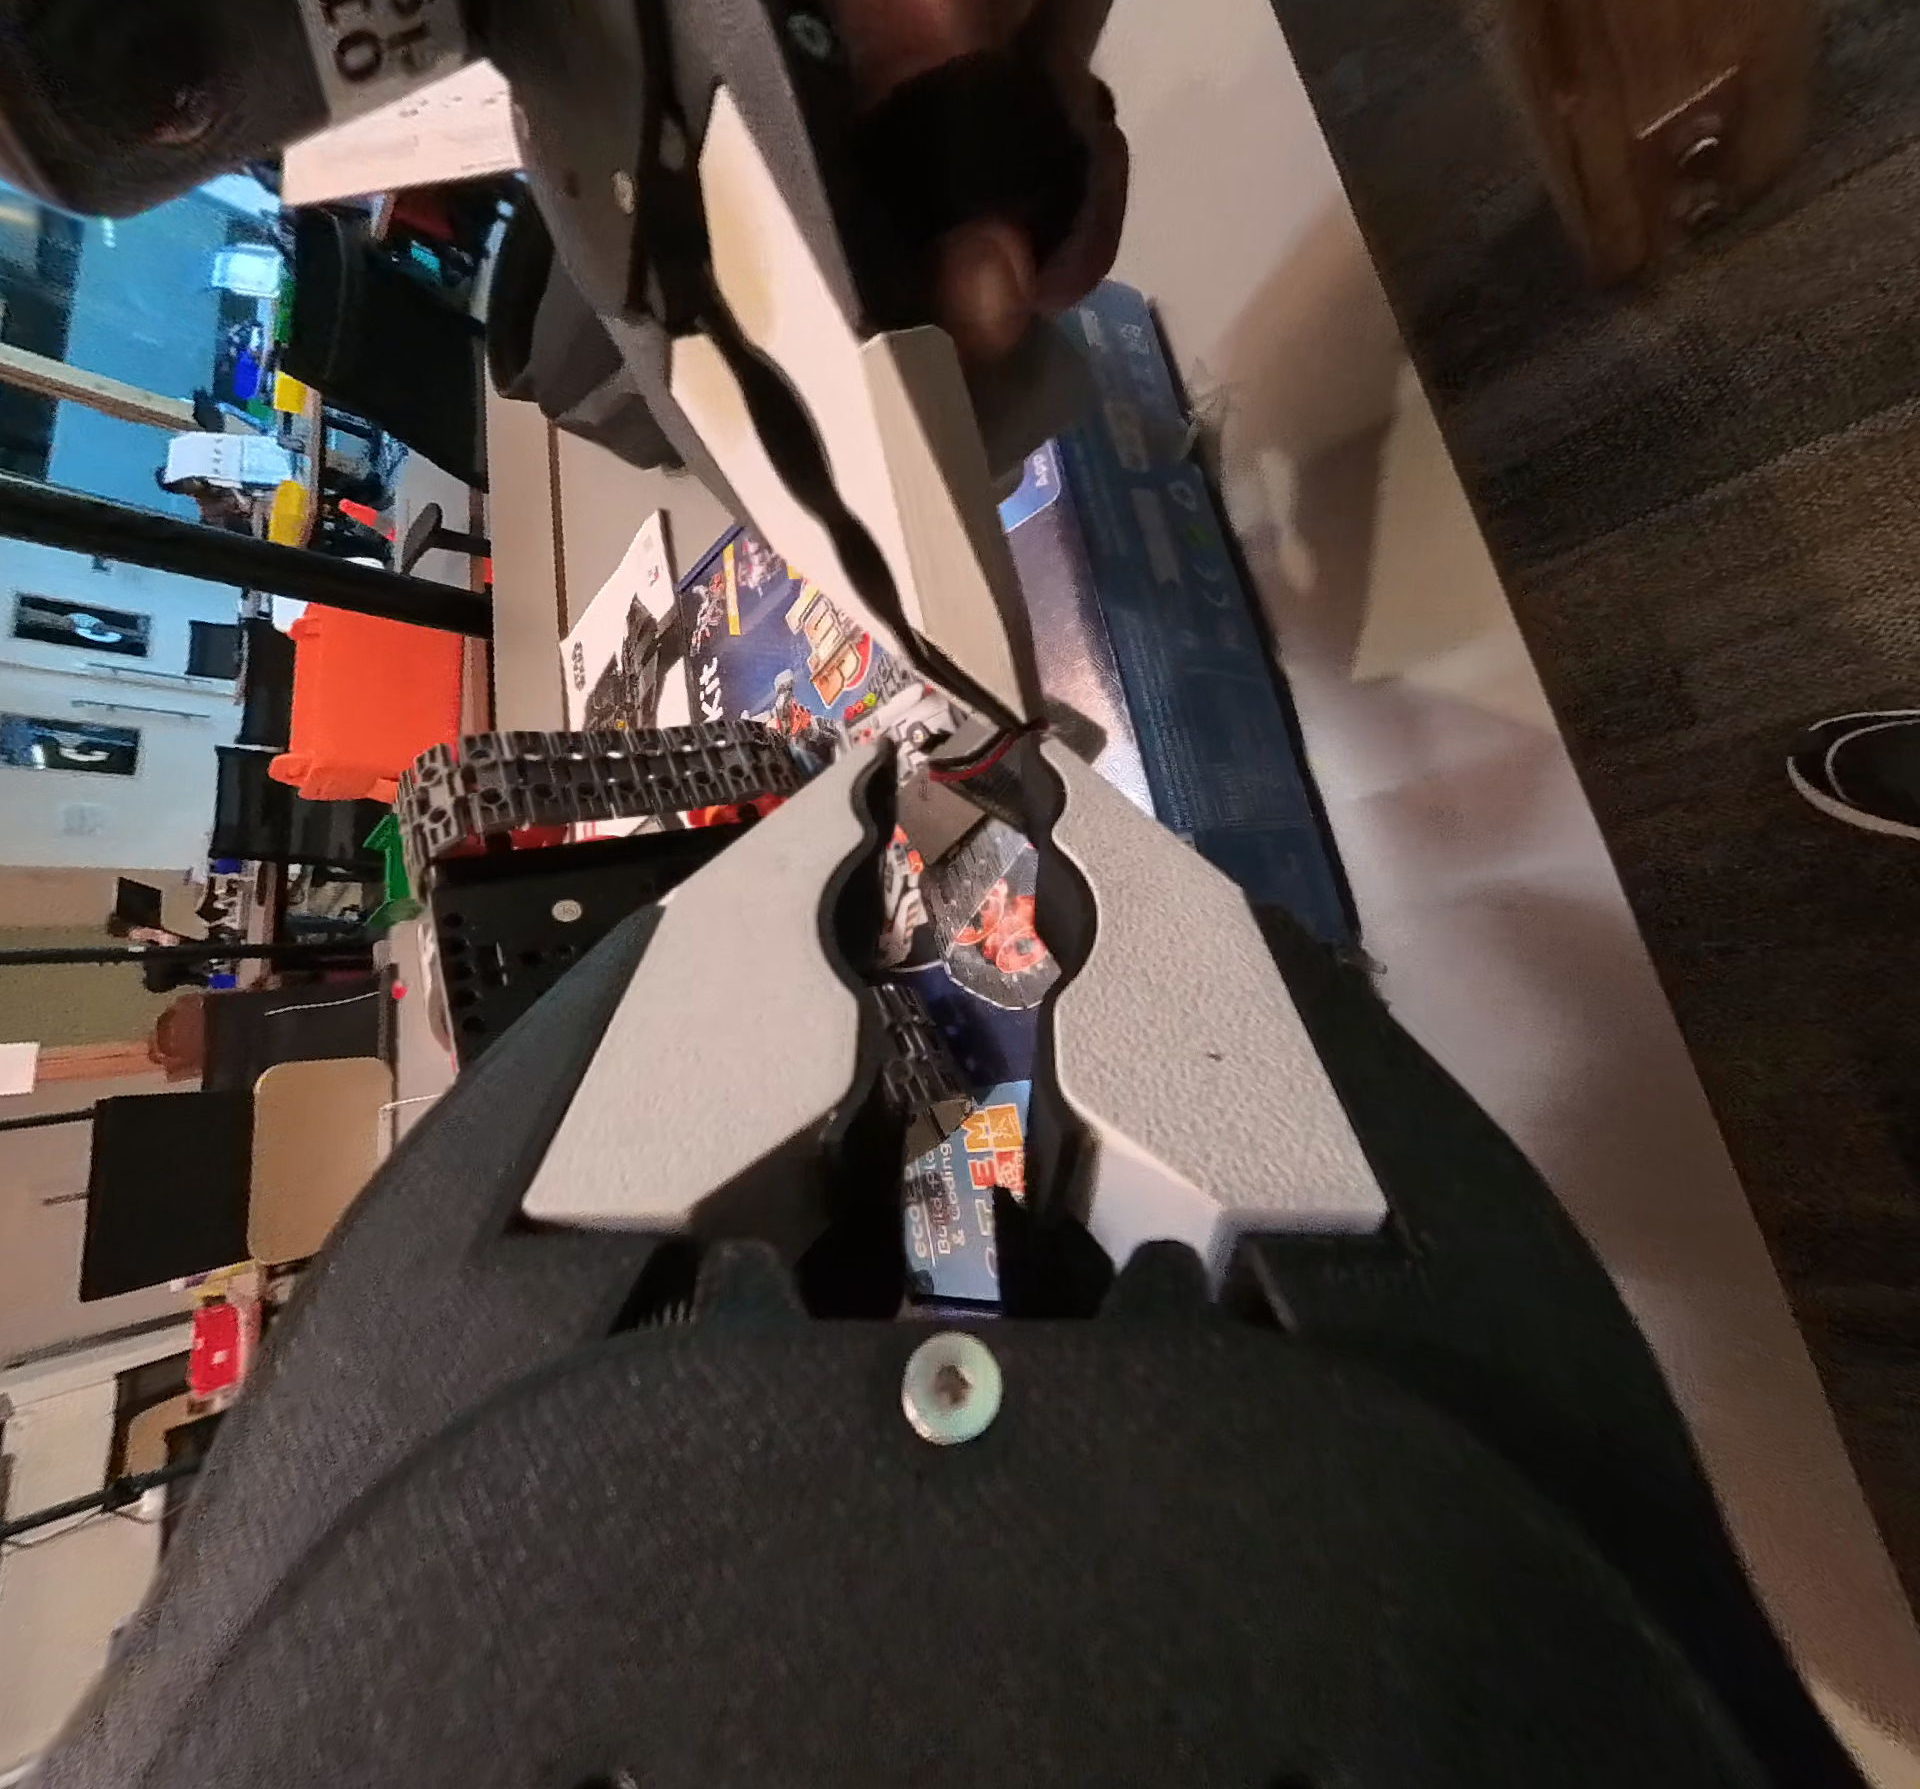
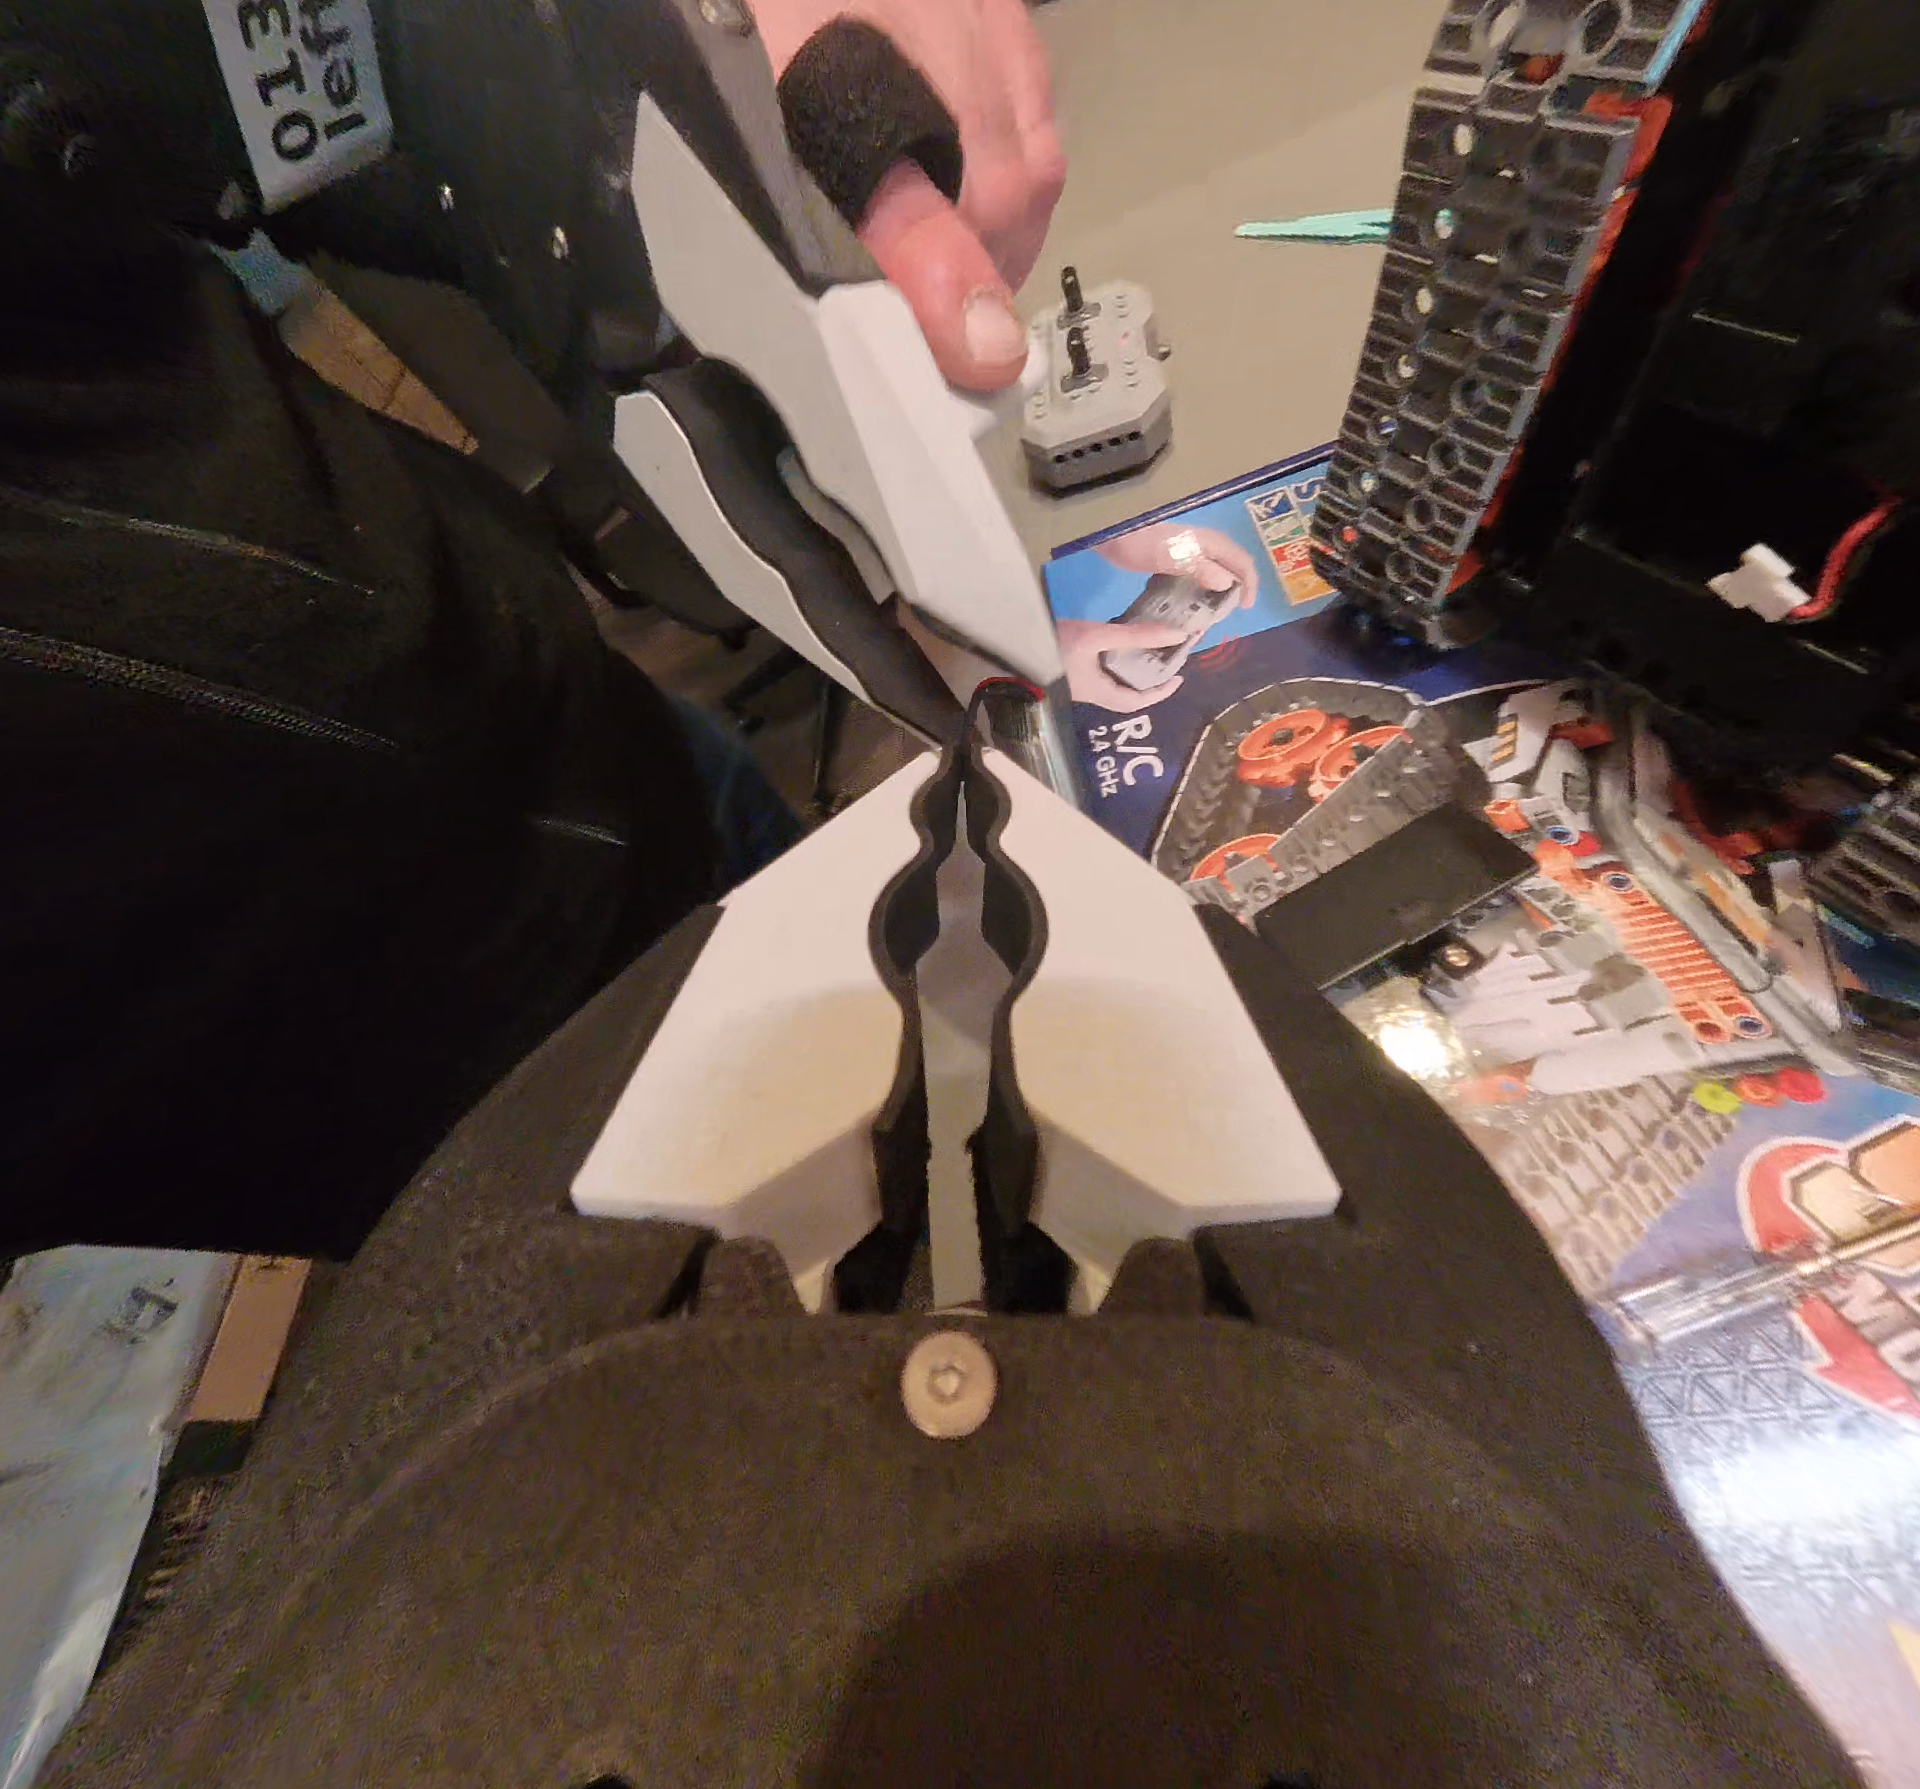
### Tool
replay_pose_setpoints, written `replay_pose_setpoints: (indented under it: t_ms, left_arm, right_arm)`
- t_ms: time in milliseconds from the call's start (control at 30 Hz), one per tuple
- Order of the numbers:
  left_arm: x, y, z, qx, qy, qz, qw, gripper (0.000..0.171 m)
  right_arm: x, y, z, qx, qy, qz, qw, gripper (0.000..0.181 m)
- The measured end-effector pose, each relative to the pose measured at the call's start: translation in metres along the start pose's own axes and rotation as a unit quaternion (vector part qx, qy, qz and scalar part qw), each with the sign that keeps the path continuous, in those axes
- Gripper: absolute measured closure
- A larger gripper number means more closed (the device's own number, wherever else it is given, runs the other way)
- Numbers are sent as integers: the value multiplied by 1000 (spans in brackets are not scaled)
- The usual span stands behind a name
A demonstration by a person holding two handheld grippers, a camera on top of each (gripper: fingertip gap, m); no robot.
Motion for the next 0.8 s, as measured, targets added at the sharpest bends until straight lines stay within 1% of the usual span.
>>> replay_pose_setpoints:
  t_ms: [67,167,233,367,467,533,567,600,633,700,733,800]
  left_arm:
    - [3,-1,5,-5,10,-11,1000,163]
    - [4,-2,10,-3,43,-20,999,171]
    - [3,-1,11,13,85,-28,996,171]
    - [-1,-4,18,29,160,-43,986,171]
    - [-4,-7,24,33,202,-54,977,171]
    - [-7,-9,28,37,231,-58,970,171]
    - [-9,-10,30,40,244,-59,967,171]
    - [-11,-10,31,46,255,-56,964,171]
    - [-12,-11,31,50,263,-55,962,171]
    - [-16,-11,32,59,284,-53,956,171]
    - [-18,-11,32,63,291,-53,953,171]
    - [-21,-10,32,69,303,-55,949,171]
  right_arm:
    - [1,-1,-2,6,-11,-10,1000,181]
    - [3,-1,-3,28,-26,-16,999,181]
    - [4,0,-3,51,-36,-17,998,181]
    - [8,2,-1,111,-59,6,992,181]
    - [8,7,0,176,-73,14,982,181]
    - [11,11,2,202,-84,52,974,172]
    - [11,13,5,205,-85,67,973,170]
    - [12,15,8,199,-83,92,972,168]
    - [11,16,11,196,-75,115,971,162]
    - [7,18,12,191,-56,143,969,158]
    - [5,17,13,178,-43,164,969,152]
    - [0,14,13,159,-8,199,967,150]
Point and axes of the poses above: each gripper's, where its closed fingertips meet, y back along the fingers, z out of its underside, x = y × z across the jaws, the point moved 8 cm from there along y, back along the fingers, and after that the axes turned 4 degrees about z, right-handed, at the moved point
